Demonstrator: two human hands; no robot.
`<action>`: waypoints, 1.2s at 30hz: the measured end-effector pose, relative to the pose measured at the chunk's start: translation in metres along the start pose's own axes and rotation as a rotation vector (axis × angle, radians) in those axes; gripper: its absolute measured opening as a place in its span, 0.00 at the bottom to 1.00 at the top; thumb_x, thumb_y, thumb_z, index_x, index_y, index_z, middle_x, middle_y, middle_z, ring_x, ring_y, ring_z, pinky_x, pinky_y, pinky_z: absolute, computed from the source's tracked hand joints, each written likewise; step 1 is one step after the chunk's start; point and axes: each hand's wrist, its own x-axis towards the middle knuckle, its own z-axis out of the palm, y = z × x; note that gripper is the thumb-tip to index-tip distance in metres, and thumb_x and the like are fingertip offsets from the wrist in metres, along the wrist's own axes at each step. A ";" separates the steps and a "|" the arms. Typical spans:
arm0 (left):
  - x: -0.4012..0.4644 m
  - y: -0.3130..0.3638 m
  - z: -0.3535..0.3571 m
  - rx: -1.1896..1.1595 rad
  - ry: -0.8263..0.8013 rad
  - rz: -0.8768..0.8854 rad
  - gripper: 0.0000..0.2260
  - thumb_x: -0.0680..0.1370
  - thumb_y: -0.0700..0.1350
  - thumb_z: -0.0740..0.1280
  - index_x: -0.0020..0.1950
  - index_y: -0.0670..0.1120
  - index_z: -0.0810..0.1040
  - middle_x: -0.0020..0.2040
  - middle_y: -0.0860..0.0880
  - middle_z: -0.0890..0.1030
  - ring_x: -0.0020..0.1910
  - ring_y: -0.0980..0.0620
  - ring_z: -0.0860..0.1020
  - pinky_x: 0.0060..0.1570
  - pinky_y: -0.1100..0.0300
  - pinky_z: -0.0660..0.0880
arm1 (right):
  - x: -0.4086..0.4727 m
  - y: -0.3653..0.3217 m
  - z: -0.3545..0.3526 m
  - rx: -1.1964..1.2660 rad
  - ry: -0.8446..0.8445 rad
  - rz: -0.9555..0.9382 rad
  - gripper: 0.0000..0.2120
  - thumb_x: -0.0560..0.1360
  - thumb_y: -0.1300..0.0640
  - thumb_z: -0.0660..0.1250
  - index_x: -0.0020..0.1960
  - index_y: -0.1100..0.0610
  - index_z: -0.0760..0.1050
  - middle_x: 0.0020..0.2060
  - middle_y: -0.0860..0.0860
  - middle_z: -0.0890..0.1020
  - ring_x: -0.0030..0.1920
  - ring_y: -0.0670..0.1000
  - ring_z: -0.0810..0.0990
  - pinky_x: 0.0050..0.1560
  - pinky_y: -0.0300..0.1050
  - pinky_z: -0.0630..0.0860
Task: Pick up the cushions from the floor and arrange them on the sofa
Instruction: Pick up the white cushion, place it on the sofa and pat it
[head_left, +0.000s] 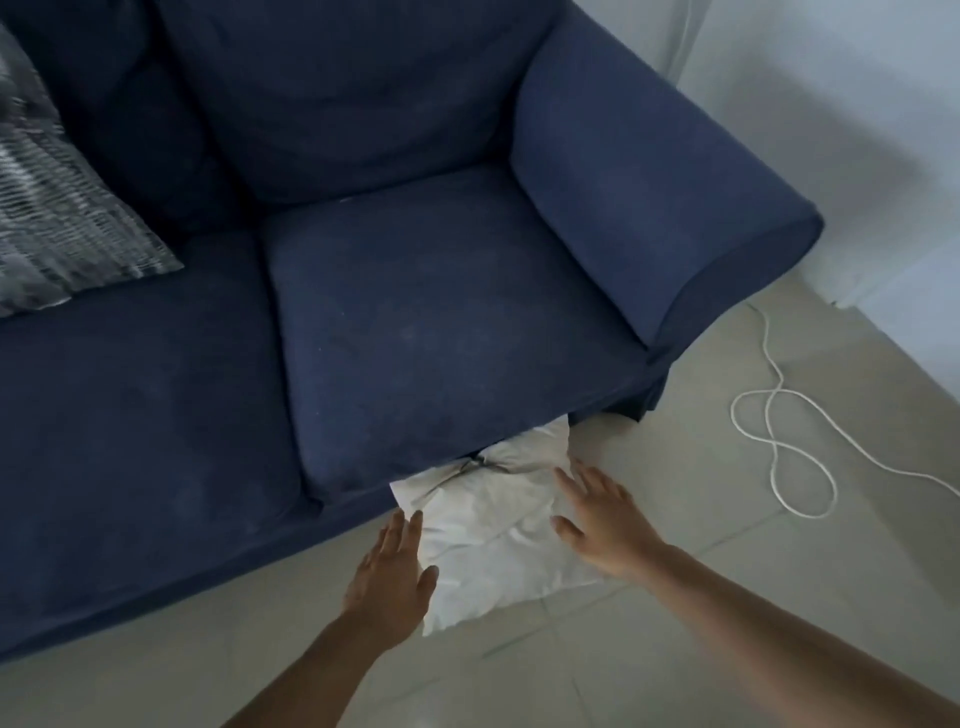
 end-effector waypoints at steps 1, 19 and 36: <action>0.011 -0.006 0.013 0.002 -0.005 -0.014 0.37 0.88 0.57 0.60 0.89 0.47 0.44 0.89 0.43 0.46 0.88 0.44 0.50 0.84 0.49 0.58 | 0.008 0.008 0.014 0.017 -0.003 0.014 0.37 0.87 0.38 0.56 0.90 0.50 0.46 0.89 0.56 0.48 0.88 0.61 0.52 0.85 0.62 0.57; 0.194 -0.071 0.200 -0.581 0.183 -0.029 0.70 0.59 0.77 0.79 0.74 0.76 0.22 0.87 0.44 0.48 0.84 0.38 0.61 0.77 0.39 0.68 | 0.177 0.084 0.200 0.484 0.194 -0.069 0.56 0.67 0.15 0.60 0.81 0.26 0.29 0.88 0.54 0.38 0.88 0.60 0.51 0.85 0.63 0.60; 0.152 -0.045 0.205 -0.615 0.263 0.103 0.64 0.65 0.63 0.82 0.78 0.77 0.29 0.80 0.48 0.68 0.74 0.46 0.73 0.64 0.52 0.71 | 0.127 0.068 0.214 0.627 0.401 -0.168 0.49 0.71 0.21 0.68 0.80 0.20 0.39 0.82 0.39 0.53 0.85 0.51 0.58 0.85 0.59 0.62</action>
